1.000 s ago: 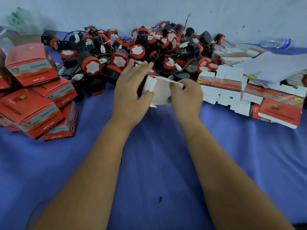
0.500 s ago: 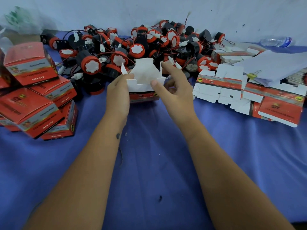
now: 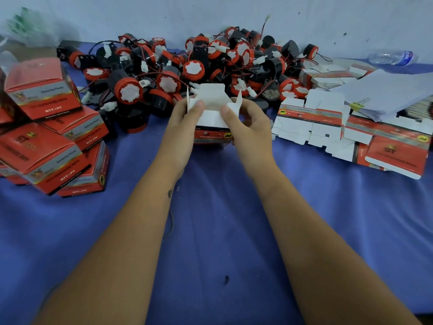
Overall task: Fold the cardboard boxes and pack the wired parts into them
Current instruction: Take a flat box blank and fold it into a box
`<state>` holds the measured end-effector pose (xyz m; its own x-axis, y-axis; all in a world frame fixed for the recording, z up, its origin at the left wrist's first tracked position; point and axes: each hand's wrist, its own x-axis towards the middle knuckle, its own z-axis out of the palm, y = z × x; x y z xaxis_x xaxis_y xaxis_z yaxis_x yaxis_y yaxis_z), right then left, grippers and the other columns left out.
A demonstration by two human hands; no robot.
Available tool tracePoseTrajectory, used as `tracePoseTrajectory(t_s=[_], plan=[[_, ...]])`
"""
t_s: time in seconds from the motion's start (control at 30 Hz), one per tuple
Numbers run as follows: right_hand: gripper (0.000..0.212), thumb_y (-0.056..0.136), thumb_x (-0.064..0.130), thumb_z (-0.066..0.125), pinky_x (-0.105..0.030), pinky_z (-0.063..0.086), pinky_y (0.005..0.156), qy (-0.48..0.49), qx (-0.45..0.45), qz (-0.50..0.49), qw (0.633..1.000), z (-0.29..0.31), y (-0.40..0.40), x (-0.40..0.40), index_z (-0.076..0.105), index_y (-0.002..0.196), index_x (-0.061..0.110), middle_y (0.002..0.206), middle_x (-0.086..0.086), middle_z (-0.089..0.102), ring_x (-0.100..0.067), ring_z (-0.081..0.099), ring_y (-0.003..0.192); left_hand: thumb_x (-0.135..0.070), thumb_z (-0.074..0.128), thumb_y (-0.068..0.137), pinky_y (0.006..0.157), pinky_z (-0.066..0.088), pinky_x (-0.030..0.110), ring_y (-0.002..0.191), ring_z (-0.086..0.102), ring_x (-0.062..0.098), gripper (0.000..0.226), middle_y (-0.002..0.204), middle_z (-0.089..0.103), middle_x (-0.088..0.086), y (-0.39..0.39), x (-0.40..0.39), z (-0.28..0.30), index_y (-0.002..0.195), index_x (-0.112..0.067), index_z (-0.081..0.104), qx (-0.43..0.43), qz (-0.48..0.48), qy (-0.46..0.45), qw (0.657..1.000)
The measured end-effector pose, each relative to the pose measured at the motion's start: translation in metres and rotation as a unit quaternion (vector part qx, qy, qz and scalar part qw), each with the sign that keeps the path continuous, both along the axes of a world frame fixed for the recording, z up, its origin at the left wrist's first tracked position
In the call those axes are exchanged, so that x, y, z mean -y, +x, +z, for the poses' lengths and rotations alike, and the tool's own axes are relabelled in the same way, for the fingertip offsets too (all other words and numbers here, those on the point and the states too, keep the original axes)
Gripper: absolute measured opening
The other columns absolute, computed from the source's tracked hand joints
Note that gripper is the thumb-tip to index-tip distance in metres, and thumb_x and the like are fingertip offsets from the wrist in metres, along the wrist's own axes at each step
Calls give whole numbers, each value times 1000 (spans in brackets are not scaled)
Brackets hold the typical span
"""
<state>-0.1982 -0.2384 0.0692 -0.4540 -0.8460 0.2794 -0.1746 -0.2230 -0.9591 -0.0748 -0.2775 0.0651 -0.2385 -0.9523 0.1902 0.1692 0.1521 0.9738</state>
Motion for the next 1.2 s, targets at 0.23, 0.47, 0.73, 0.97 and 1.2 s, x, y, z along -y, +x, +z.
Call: tracePoseTrajectory(t_s=[0.23, 0.47, 0.73, 0.97, 1.2], plan=[[20, 94, 16, 57, -15, 46, 59, -7, -32, -33, 999, -1, 1, 3, 65, 113, 16, 84, 9, 61, 0, 48, 62, -11, 50, 97, 66, 52, 15, 82, 67, -4, 28, 96, 71, -15, -5, -2, -1, 108, -34, 61, -10, 61, -6, 998], [28, 86, 4, 64, -21, 45, 62, -88, -76, -87, 989, -1, 3, -3, 53, 94, 29, 93, 10, 61, -7, 45, 59, 6, 38, 94, 77, 50, 10, 108, 57, -10, 59, 140, 53, -8, -13, -6, -2, 136, -34, 51, 9, 49, -63, 997], [26, 97, 24, 56, -30, 41, 66, -81, -99, -11, 992, -4, 2, -4, 62, 87, 0, 82, -5, 55, -15, 44, 71, -49, 16, 107, 96, 51, 29, 122, 60, 14, 53, 136, 62, -2, -5, 1, -3, 146, -27, 45, -70, -52, -35, 996], [43, 93, 10, 57, -13, 45, 71, -60, -71, -6, 996, -2, 3, -2, 45, 123, 38, 105, 2, 64, 2, 50, 74, -21, 41, 105, 93, 54, 33, 116, 64, 17, 32, 131, 65, 1, -4, 5, -1, 132, -23, 58, -108, -23, 11, 994], [30, 94, 10, 53, -29, 51, 66, -16, 18, -18, 1000, 4, 1, 0, 66, 85, 35, 91, 6, 67, -6, 59, 83, -20, 44, 103, 81, 55, 28, 105, 69, 17, 27, 115, 73, -1, -6, 4, -2, 118, -23, 66, -127, -60, 22, 990]])
